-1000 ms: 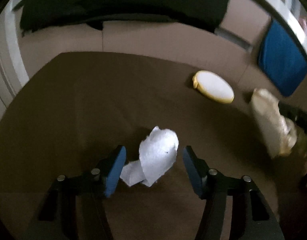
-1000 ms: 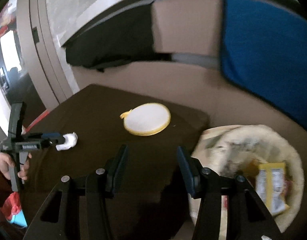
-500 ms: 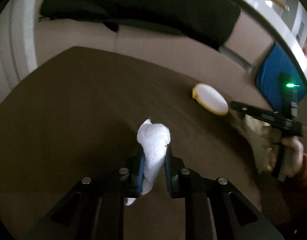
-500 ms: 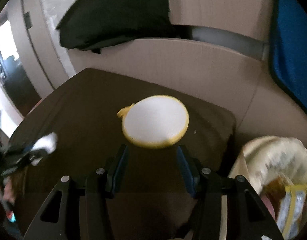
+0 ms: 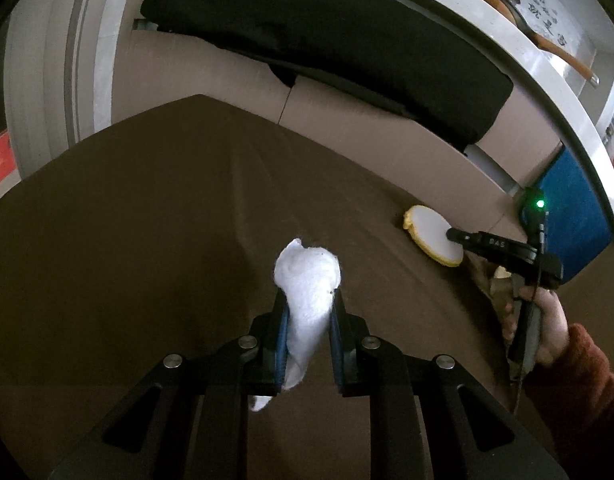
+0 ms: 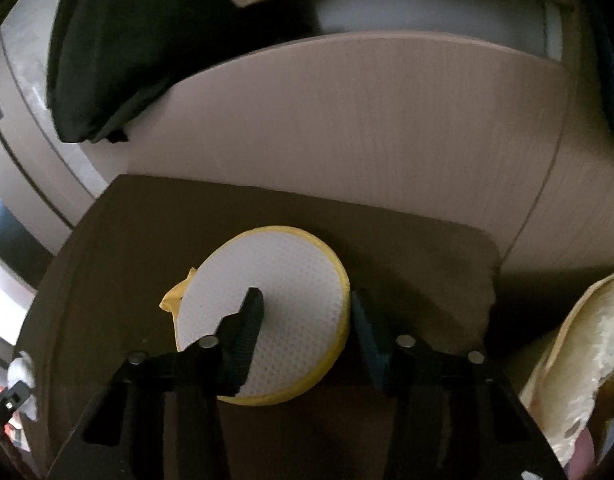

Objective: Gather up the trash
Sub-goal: 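Grasp the round yellow-rimmed white pad with the right gripper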

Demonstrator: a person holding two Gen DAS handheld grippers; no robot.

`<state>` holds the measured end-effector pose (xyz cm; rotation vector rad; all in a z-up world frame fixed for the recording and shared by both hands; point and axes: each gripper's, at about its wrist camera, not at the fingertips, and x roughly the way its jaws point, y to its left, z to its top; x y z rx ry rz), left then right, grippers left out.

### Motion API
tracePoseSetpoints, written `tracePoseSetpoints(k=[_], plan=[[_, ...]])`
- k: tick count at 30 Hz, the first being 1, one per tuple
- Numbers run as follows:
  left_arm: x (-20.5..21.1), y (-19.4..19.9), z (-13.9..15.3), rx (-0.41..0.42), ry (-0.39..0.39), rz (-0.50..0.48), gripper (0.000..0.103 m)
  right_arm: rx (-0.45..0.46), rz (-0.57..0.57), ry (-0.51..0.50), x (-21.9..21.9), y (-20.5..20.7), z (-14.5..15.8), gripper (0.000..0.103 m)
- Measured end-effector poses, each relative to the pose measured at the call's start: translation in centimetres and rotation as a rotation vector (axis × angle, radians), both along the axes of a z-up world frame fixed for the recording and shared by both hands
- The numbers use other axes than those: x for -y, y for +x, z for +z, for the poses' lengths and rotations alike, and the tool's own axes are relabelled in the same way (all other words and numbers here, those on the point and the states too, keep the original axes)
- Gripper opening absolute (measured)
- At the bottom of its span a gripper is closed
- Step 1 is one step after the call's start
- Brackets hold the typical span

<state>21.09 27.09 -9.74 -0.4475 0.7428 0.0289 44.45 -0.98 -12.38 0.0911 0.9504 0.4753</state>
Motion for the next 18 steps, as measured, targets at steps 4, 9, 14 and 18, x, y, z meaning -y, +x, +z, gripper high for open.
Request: tracePoseSetpoints(k=[4,9,14,18], plan=[[0.2,0.2,-0.2,-0.012,-0.015,-0.012,0.018,0.066,0.046,-0.006,-0.6,-1.3,1.8,0.014],[0.0,0.0,-0.6,-0.027,-0.037,0.002,0.018,0.134,0.152,0.026,-2.4,-4.4,5.4,0.012],[-0.4,-0.3,-1.1,-0.043,-0.051,0.010,0.018,0.218,0.280,0.030,-5.2,-8.3,8.6,0.011],[-0.9,-0.6,-1.4,-0.047,-0.065,0.019,0.018,0.251,0.369,-0.027,-7.4,-10.9,8.8,0.011]])
